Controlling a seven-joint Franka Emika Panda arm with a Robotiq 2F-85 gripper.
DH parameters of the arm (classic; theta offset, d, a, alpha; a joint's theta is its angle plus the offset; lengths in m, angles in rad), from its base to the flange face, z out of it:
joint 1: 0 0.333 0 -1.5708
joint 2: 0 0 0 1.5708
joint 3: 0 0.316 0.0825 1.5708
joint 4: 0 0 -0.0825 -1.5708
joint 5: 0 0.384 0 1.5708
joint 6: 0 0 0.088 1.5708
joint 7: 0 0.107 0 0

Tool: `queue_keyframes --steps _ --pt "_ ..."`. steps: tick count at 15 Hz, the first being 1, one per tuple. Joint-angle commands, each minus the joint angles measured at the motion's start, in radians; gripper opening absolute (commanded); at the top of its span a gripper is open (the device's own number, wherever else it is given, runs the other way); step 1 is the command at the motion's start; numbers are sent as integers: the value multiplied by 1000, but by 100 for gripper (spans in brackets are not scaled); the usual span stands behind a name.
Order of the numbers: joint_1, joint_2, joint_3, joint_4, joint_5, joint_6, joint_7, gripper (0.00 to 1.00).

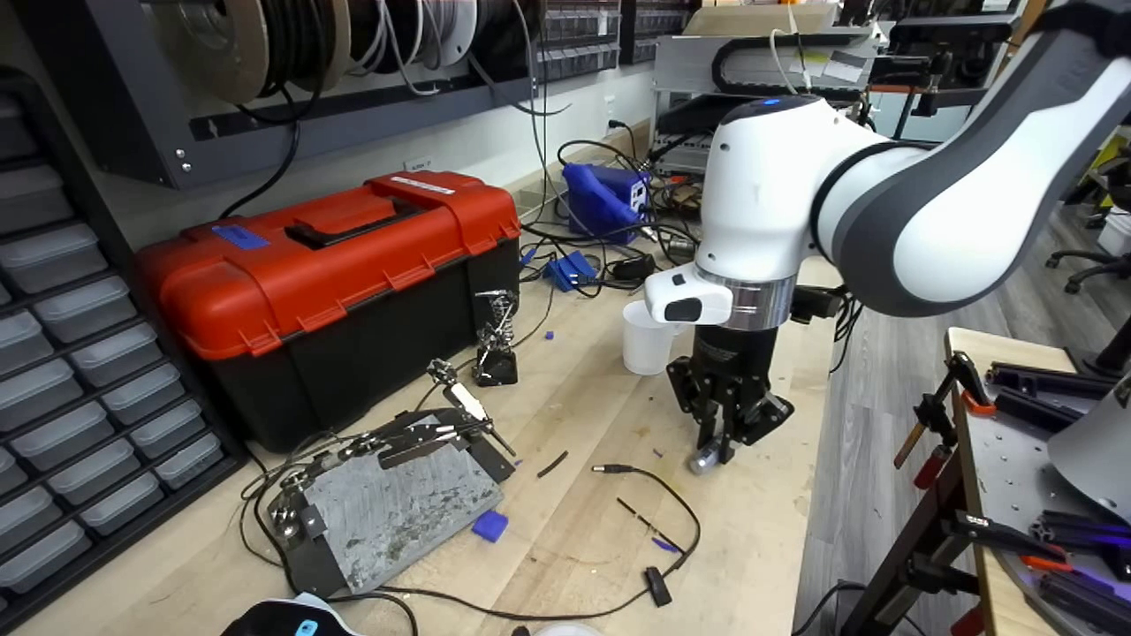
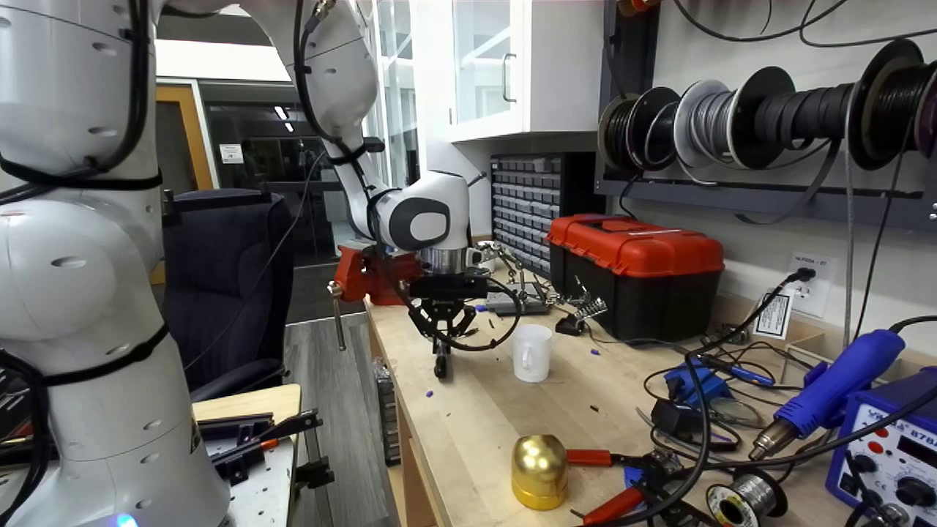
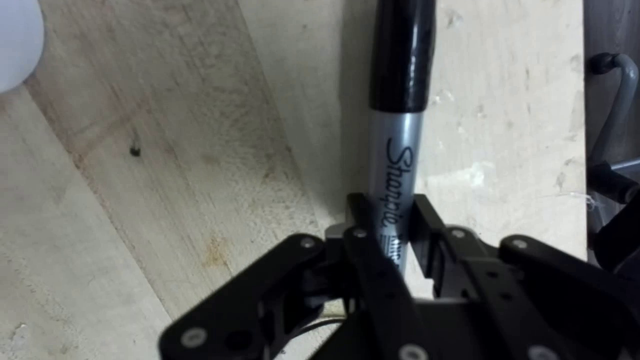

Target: Pick up the marker and put it inside the white mug

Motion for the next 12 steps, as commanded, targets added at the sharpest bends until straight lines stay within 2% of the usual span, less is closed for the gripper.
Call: queue_keyframes --steps 1,6,12 --pt "-2 -5 -14 38 -65 -58 55 6" --pt "-1 -17 -39 136 -119 -155 177 6" --pt "-11 -10 -69 269 -156 -165 284 6"
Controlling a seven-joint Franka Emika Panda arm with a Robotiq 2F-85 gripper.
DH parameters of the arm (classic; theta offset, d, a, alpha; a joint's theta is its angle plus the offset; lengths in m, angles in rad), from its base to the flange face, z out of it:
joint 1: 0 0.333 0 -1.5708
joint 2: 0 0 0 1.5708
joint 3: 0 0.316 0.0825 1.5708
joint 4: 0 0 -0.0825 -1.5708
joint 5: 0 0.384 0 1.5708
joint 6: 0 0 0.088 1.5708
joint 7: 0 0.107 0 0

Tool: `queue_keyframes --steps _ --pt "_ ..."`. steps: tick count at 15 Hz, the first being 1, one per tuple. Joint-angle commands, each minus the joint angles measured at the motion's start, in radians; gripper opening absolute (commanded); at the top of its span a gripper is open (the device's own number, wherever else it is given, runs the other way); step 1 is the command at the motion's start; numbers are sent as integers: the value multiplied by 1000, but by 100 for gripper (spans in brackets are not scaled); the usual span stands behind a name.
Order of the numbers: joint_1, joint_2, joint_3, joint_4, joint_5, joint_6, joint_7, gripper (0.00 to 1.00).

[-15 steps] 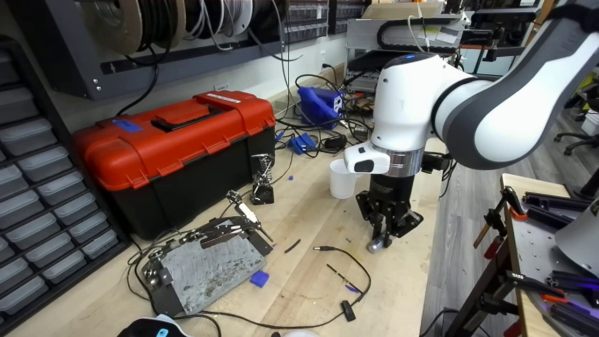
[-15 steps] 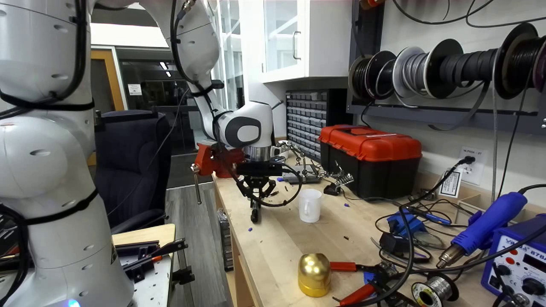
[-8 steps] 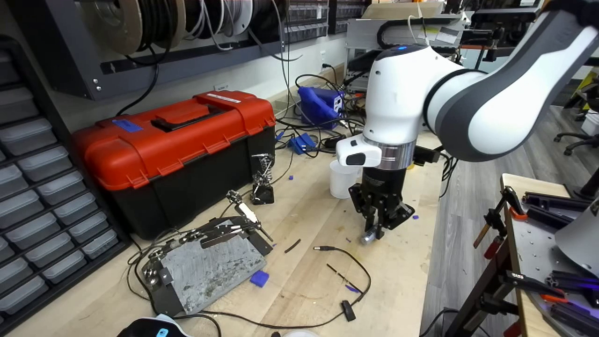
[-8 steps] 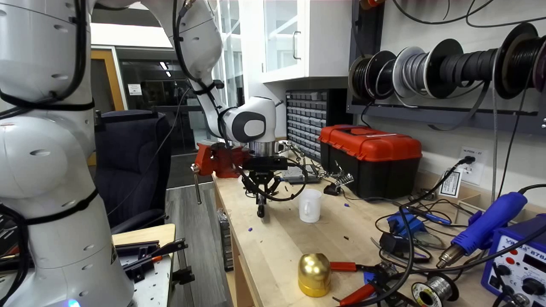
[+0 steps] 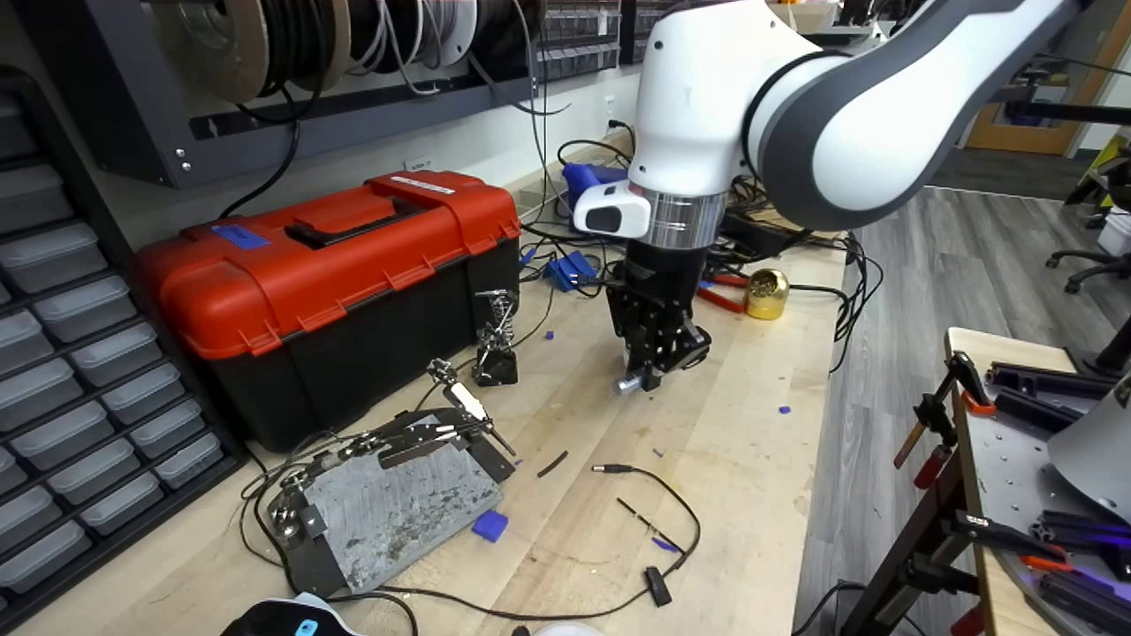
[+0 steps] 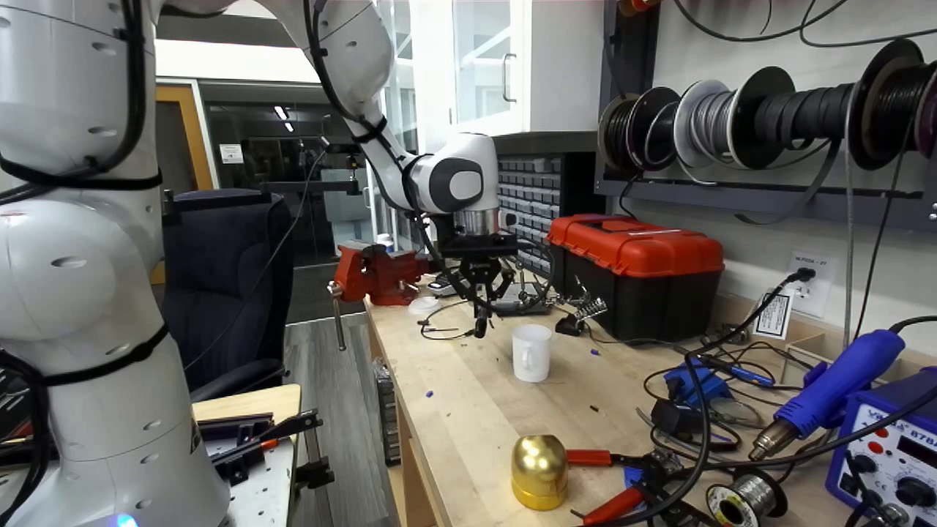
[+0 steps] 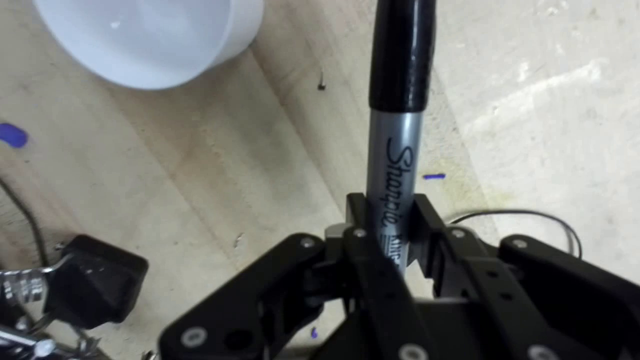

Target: Pick up the marker and put it inside the white mug

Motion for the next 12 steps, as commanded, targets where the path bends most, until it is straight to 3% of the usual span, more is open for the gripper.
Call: queue_keyframes --steps 1,12 --pt "-15 -5 -20 72 -34 -34 74 6" --pt "-81 5 -86 251 -12 -29 237 6"
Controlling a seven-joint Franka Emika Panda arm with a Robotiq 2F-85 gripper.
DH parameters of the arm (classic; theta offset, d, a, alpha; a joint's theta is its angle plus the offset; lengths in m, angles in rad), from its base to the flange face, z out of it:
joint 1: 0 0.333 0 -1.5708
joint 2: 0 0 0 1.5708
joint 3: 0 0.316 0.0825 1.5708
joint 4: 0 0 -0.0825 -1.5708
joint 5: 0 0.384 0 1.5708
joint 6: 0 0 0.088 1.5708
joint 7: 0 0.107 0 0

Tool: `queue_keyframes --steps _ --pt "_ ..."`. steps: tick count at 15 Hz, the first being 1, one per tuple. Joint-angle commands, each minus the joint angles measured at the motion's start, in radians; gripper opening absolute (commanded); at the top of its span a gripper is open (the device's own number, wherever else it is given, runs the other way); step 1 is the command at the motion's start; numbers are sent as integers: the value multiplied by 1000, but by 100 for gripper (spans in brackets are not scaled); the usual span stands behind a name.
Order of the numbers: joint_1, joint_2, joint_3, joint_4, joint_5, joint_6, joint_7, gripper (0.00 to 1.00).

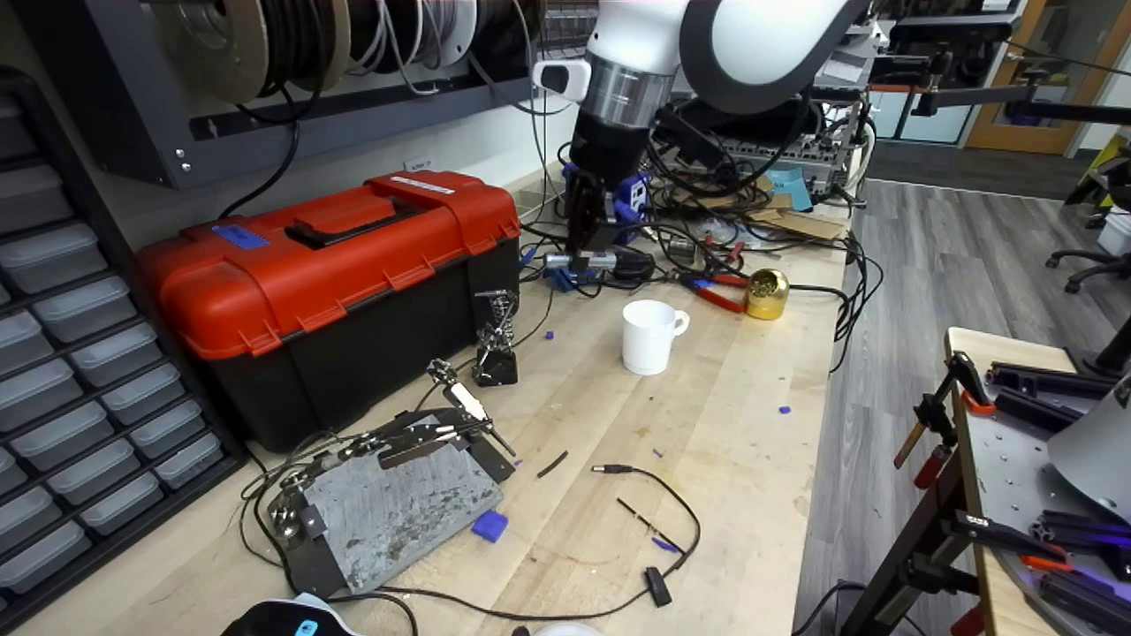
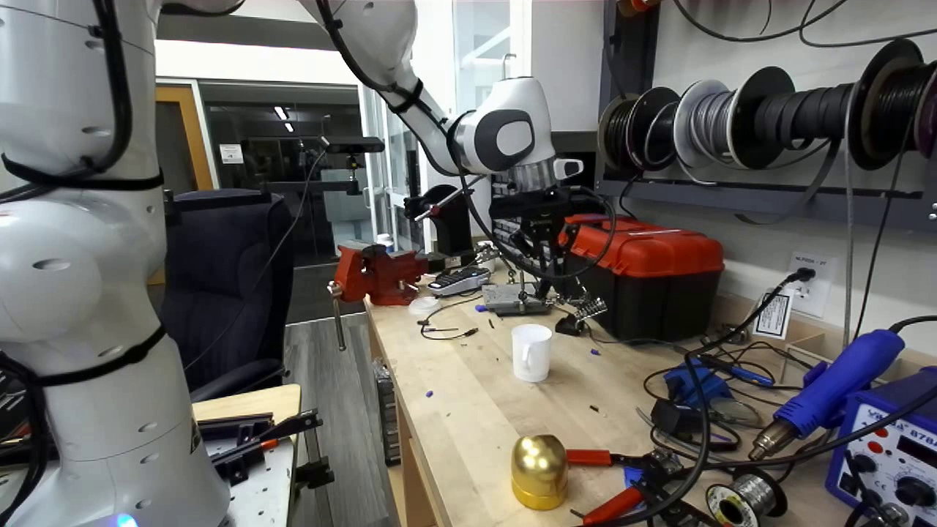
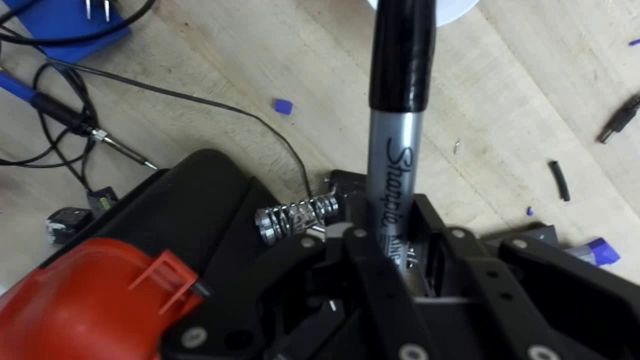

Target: Pick up the marker and put it inside the white mug

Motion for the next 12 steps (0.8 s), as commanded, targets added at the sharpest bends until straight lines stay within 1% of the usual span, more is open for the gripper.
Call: queue_keyframes --steps 1,5,12 --pt "-11 3 -6 53 -2 -26 81 6" --pt "-11 -14 2 32 26 21 110 6" --pt "-20 -83 9 -51 60 157 112 6"
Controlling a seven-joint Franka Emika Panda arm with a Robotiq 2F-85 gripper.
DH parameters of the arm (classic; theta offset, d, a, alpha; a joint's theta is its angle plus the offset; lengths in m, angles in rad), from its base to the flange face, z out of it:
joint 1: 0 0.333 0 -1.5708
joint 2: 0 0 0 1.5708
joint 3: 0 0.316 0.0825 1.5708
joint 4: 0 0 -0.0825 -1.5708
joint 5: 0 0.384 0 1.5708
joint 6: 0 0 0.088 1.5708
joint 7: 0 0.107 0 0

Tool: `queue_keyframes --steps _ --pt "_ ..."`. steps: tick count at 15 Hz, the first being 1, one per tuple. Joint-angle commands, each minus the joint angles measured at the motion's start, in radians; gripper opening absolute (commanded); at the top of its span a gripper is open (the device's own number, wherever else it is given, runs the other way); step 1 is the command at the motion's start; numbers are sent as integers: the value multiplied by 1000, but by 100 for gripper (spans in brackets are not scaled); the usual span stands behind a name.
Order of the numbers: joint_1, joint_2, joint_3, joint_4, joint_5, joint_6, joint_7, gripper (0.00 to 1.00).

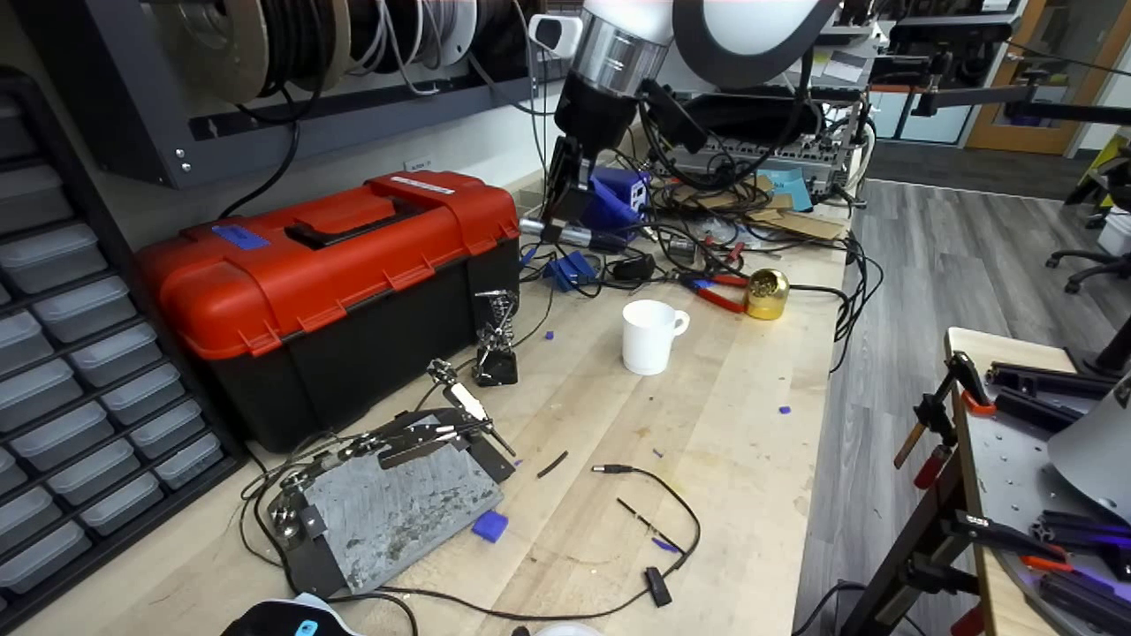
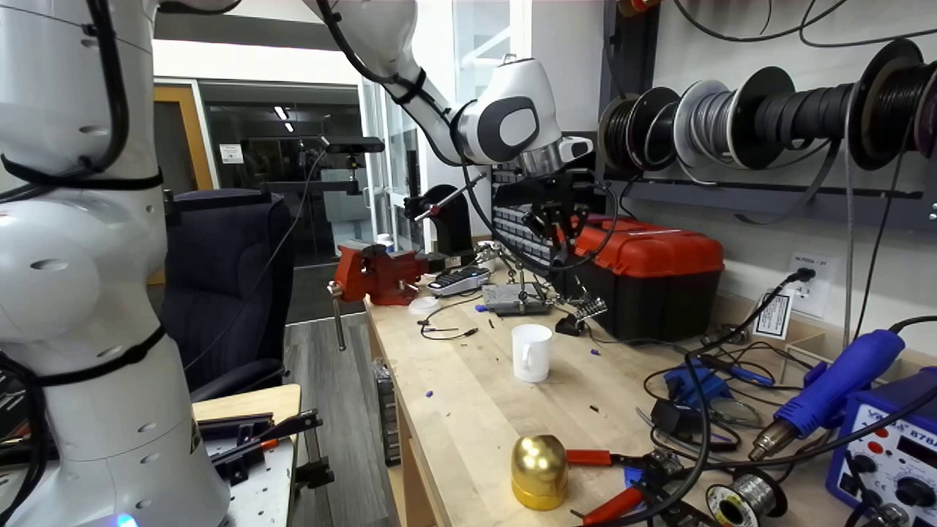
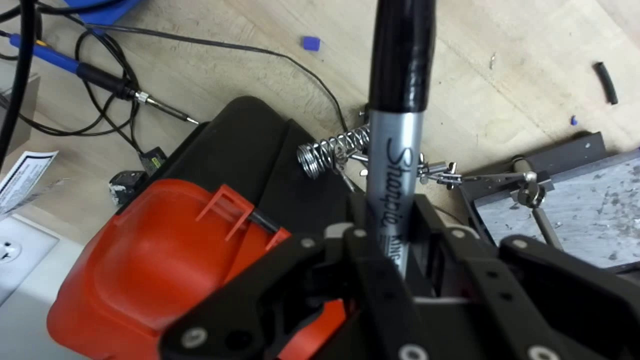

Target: Pick up the marker and put it inside the white mug

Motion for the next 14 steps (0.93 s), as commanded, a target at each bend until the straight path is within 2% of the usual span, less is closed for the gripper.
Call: queue_keyframes --steps 1,7,14 --pt "-13 -82 8 -87 26 81 20 6" --pt "-25 -169 3 -206 109 174 6 6" --pt "-15 -229 8 -344 307 307 -79 6"
